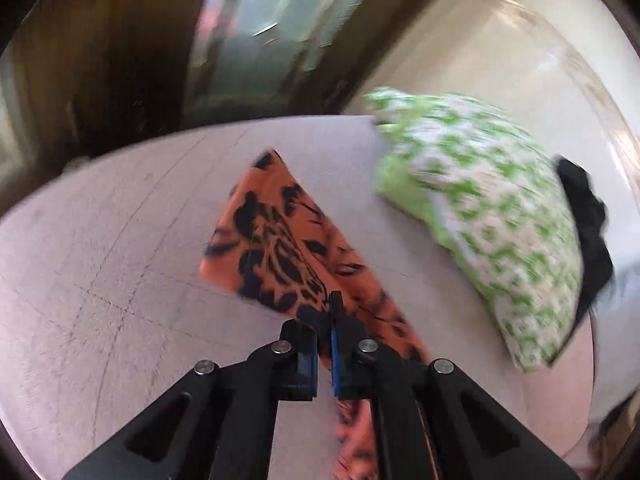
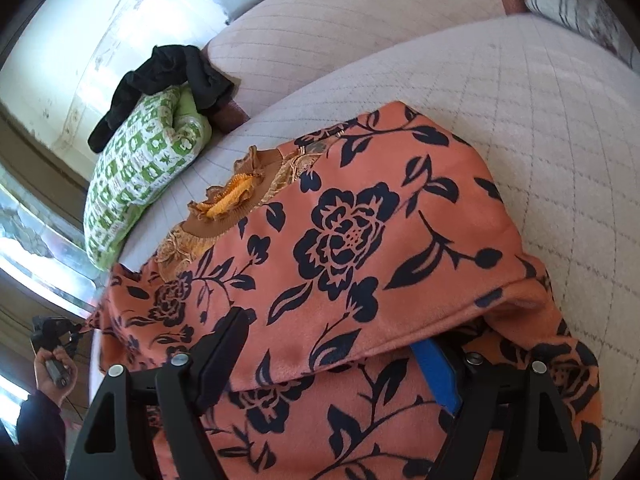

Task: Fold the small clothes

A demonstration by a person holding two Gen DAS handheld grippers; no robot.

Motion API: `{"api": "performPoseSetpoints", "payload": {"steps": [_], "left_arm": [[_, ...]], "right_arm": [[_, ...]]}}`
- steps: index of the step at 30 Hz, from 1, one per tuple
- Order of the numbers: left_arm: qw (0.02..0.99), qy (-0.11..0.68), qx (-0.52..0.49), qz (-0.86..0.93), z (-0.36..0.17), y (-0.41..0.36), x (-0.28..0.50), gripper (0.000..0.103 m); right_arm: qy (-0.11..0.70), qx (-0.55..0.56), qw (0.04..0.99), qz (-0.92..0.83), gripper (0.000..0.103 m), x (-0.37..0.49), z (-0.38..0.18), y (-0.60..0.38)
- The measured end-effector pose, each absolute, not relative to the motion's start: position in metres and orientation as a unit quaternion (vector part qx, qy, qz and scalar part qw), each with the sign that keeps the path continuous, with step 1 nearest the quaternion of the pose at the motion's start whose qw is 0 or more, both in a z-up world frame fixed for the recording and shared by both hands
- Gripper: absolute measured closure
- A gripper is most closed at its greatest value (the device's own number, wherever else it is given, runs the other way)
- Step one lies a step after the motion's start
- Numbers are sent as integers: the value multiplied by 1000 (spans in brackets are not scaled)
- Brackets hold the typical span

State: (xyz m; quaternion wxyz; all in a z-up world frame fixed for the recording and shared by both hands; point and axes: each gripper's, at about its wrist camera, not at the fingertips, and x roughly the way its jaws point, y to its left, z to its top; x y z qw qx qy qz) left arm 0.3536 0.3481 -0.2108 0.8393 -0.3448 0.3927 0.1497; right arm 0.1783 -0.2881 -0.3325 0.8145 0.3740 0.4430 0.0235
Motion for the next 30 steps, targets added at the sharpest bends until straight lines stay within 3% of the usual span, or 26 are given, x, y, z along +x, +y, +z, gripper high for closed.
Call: {"api": "performPoseSetpoints", "payload": {"steps": [10,18,19,21,22,25,27,30], "left_arm": [[907,385,-171,-9,-72,163,332,99],[882,438,-81,-154,-39,-27,298,96],[866,456,-76,-189,-43,-52,291,94],[829,498,-41,-252,-53,-97,276,69],[816,510,-8,-273,-57,-116,265,63],[829,467,50,-304,-50,-133,236,58],[841,446,63,-299,-47,-122,232,41],[862,440,53,-247,-57,-85,238,31]], "right_arm": [[436,510,740,45,20,157,-344,-323],[387,547,741,42,20,143,-326,-355],[377,551,743,41,20,141,-324,-360],[359,554,751,30,20,135,-317,-371],[353,552,755,23,20,133,-315,-376],[338,554,761,10,20,130,-310,-388],[332,558,761,7,20,130,-308,-394],[333,560,759,6,20,133,-308,-396]]}}
